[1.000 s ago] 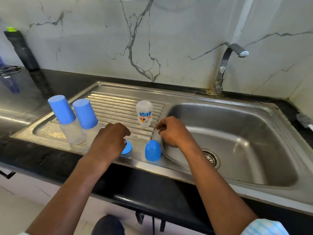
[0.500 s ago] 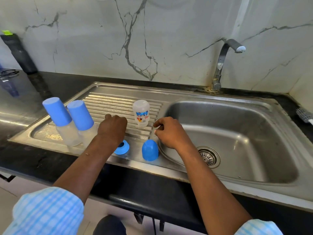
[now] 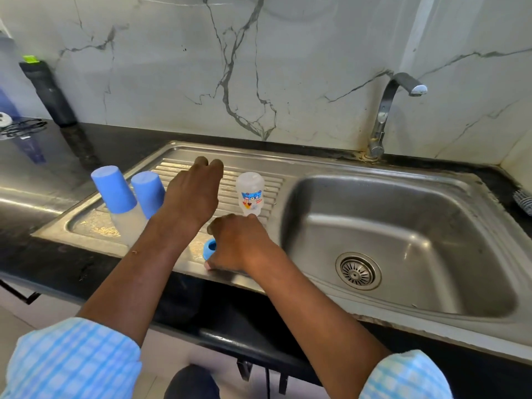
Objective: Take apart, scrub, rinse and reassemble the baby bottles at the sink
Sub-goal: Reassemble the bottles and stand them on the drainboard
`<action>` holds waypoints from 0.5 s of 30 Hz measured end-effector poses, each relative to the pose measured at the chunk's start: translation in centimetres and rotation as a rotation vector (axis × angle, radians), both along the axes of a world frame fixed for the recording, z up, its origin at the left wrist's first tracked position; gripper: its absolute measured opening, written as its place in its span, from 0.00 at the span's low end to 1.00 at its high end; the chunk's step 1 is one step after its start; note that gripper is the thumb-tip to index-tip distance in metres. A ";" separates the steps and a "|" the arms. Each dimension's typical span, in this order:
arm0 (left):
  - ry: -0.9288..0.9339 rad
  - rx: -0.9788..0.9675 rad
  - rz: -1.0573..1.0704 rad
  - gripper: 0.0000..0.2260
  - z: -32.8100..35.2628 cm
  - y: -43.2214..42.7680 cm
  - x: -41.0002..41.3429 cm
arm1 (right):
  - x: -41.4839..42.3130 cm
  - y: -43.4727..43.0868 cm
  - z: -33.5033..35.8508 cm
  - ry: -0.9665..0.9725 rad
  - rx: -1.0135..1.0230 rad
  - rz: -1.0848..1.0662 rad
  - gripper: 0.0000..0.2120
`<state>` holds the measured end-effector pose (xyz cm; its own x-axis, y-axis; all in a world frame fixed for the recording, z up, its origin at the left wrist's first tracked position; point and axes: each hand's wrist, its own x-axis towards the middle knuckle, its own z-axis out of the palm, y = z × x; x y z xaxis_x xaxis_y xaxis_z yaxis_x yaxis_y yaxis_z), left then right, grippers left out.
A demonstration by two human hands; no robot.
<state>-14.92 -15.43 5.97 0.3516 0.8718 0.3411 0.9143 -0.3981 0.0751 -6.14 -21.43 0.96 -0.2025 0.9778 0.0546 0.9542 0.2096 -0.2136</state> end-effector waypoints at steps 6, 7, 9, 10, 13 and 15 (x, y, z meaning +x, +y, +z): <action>-0.372 0.003 -0.098 0.14 0.1 -1.0 -0.1 | 0.1 0.8 -0.2 0.066 -0.019 -0.030 0.13; -0.418 -0.006 -0.110 0.13 0.0 -1.0 0.0 | 0.3 0.7 -0.2 0.069 -0.028 -0.028 0.13; -0.498 -0.058 -0.129 0.12 -0.3 -0.9 0.2 | 0.4 0.6 -0.5 0.062 -0.013 -0.028 0.13; -0.540 -0.096 -0.140 0.12 -0.4 -1.0 0.4 | 0.5 0.6 -0.6 0.051 0.014 -0.030 0.12; -0.729 -0.164 -0.166 0.09 -0.7 -1.0 0.8 | 0.9 0.5 0.3 0.074 0.087 -0.062 0.11; -0.891 -0.158 -0.169 0.06 -0.7 -0.9 1.2 | 2.2 0.1 1.8 0.145 0.114 -0.123 0.12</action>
<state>-13.73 -16.34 5.32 0.1427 0.8922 0.4286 0.4226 -0.4465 0.7887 -3.90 -21.33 2.75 -0.0642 0.9805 0.1858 0.9349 0.1242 -0.3325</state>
